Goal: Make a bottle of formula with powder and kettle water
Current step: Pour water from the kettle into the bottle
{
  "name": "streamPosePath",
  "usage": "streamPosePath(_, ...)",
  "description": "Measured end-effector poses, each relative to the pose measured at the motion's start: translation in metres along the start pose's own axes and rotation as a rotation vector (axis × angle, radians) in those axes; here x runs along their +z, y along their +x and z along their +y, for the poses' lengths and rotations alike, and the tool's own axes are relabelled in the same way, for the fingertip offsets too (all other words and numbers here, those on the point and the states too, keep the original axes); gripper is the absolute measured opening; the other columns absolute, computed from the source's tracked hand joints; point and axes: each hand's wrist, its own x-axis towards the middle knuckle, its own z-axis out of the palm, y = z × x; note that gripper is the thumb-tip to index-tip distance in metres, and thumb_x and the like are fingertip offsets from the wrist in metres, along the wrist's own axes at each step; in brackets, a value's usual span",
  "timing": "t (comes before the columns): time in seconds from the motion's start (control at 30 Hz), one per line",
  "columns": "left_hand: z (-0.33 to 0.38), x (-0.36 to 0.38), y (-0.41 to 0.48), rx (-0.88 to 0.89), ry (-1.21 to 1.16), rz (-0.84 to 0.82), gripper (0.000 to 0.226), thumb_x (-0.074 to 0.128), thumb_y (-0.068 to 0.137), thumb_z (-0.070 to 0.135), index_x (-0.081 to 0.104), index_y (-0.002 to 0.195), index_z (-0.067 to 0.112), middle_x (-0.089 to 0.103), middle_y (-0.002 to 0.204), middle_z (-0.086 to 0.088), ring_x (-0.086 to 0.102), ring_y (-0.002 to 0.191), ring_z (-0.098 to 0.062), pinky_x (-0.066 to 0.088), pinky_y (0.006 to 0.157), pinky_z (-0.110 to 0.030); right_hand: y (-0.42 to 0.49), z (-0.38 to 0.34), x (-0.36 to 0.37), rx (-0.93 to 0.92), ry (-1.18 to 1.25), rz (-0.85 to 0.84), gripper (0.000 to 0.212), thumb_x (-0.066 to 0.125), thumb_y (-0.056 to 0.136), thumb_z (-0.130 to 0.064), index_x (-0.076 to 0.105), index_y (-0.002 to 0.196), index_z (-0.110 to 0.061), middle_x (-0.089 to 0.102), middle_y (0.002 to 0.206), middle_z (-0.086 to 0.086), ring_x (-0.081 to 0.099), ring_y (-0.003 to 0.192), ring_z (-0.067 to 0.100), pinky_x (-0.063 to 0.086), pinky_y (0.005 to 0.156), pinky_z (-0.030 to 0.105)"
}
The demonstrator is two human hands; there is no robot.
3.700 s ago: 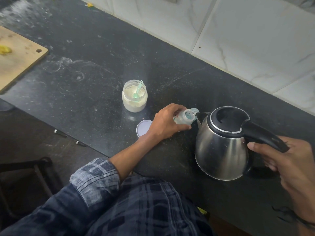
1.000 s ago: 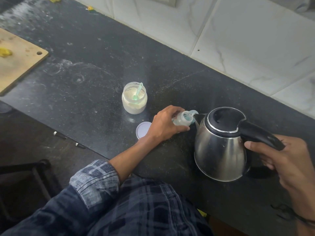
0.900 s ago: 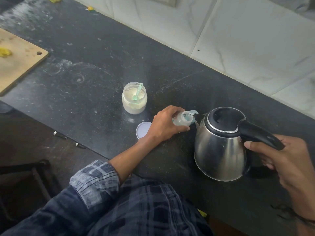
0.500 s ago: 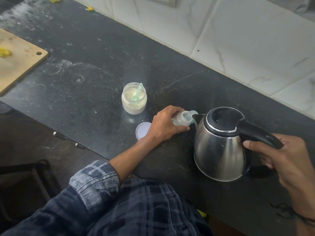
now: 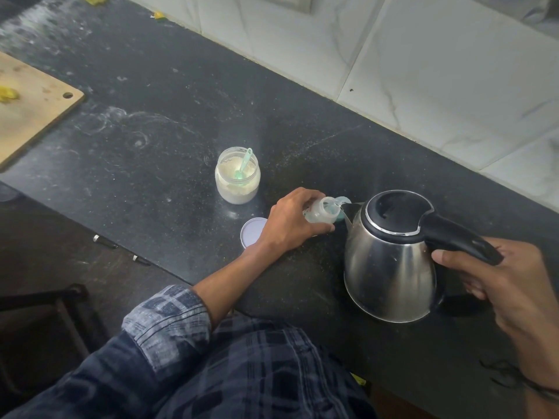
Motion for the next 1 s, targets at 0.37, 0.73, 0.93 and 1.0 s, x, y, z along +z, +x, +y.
streamPosePath(0.37, 0.0, 0.001, -0.001, 0.003, -0.001, 0.017, 0.061, 0.092, 0.065, 0.043, 0.066, 0.118, 0.029, 0.066, 0.112, 0.014, 0.064, 0.101, -0.01, 0.054, 0.092, -0.043, 0.0, 0.0, 0.001, -0.02, -0.009, 0.002, 0.042, 0.08, 0.076, 0.002, 0.055, 0.047, -0.014, 0.029, 0.042, -0.004, 0.023, 0.042, 0.016, 0.018, 0.043, 0.025)
streamPosePath(0.73, 0.005, 0.003, -0.001, 0.013, -0.039, 0.02, 0.062, 0.091, 0.063, 0.046, 0.068, 0.117, 0.029, 0.067, 0.111, 0.013, 0.066, 0.1, -0.01, 0.055, 0.093, -0.042, -0.002, 0.003, -0.002, -0.025, 0.008, -0.003, 0.043, 0.08, 0.076, 0.003, 0.05, 0.048, -0.012, 0.03, 0.044, -0.003, 0.023, 0.042, 0.015, 0.019, 0.043, 0.024)
streamPosePath(0.93, 0.009, 0.004, -0.002, 0.027, -0.07, 0.017, 0.062, 0.09, 0.061, 0.05, 0.069, 0.115, 0.03, 0.068, 0.109, 0.014, 0.066, 0.1, -0.008, 0.055, 0.093, -0.042, -0.006, 0.005, -0.006, -0.05, 0.006, -0.003, 0.037, 0.08, 0.074, 0.0, 0.056, 0.049, -0.013, 0.032, 0.043, -0.002, 0.025, 0.041, 0.016, 0.019, 0.043, 0.028)
streamPosePath(1.0, 0.011, 0.004, -0.003, 0.027, -0.081, 0.018, 0.062, 0.09, 0.061, 0.049, 0.069, 0.115, 0.03, 0.068, 0.109, 0.014, 0.066, 0.1, -0.007, 0.056, 0.093, -0.041, -0.008, 0.006, -0.006, -0.056, 0.009, 0.0, 0.035, 0.08, 0.073, -0.001, 0.06, 0.049, -0.015, 0.032, 0.043, -0.002, 0.026, 0.041, 0.017, 0.018, 0.043, 0.031)
